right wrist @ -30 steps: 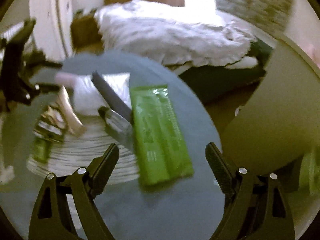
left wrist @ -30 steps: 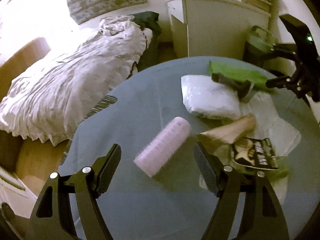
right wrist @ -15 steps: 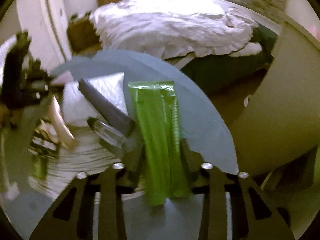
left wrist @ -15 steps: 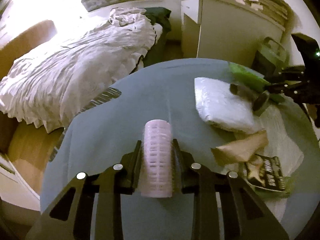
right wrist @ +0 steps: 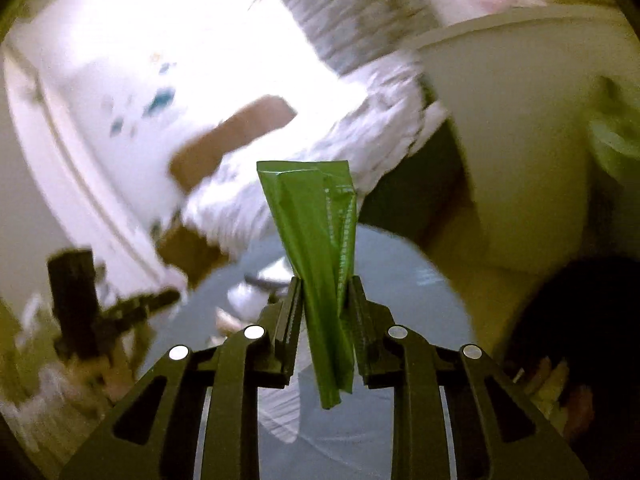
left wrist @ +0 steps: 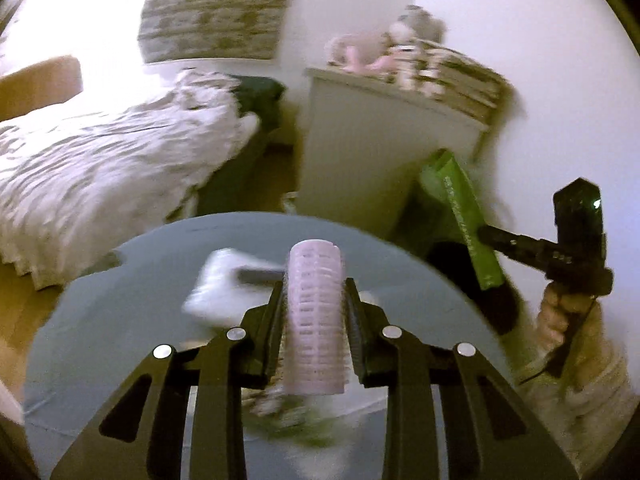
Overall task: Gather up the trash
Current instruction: 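Carry the pink roller and green packet over the black bin and open both tools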
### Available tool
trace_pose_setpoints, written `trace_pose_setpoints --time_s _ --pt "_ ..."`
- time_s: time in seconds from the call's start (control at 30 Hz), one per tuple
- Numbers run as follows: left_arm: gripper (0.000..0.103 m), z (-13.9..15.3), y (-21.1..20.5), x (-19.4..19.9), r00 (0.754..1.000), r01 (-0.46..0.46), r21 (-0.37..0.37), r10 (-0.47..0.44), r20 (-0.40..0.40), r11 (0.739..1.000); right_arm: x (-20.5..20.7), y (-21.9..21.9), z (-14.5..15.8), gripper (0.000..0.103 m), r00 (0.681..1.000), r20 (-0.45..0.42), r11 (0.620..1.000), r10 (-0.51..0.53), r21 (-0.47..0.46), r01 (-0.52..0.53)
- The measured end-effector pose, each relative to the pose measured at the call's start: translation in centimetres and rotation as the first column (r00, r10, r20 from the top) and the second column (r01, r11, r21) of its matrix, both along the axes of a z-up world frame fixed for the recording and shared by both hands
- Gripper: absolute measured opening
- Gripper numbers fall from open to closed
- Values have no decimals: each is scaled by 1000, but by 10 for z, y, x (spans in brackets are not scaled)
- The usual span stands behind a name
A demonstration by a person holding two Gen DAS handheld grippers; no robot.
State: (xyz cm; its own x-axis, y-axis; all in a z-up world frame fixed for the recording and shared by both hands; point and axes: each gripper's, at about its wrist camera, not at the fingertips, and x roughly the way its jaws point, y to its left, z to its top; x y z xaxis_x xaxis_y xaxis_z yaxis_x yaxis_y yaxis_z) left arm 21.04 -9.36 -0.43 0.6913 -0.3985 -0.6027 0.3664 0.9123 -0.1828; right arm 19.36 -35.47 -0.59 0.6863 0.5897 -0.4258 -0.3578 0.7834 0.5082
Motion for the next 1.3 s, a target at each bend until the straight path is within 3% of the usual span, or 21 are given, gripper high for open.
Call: trace_pose_setpoints --time_s 0.13,0.3,0.5,0.73,1.3 --pt "28 5 -56 9 998 69 -23 -69 -3 997 -29 -62 1 24 984 26 983 -175 54 173" --pt "28 7 -127 22 988 156 -66 -157 -10 986 -56 -128 -7 24 922 35 922 -387 43 385" --pt "28 -1 -205 39 970 238 -68 -241 -36 969 -67 -174 -26 24 856 25 856 -516 63 514" --pt "29 -18 -257 50 957 271 -74 -277 -88 960 -63 -195 -46 24 819 -4 816 -574 75 573" --pt "29 -42 -298 55 942 300 -57 -305 -141 952 -51 -206 -59 24 815 -40 813 -578 58 579"
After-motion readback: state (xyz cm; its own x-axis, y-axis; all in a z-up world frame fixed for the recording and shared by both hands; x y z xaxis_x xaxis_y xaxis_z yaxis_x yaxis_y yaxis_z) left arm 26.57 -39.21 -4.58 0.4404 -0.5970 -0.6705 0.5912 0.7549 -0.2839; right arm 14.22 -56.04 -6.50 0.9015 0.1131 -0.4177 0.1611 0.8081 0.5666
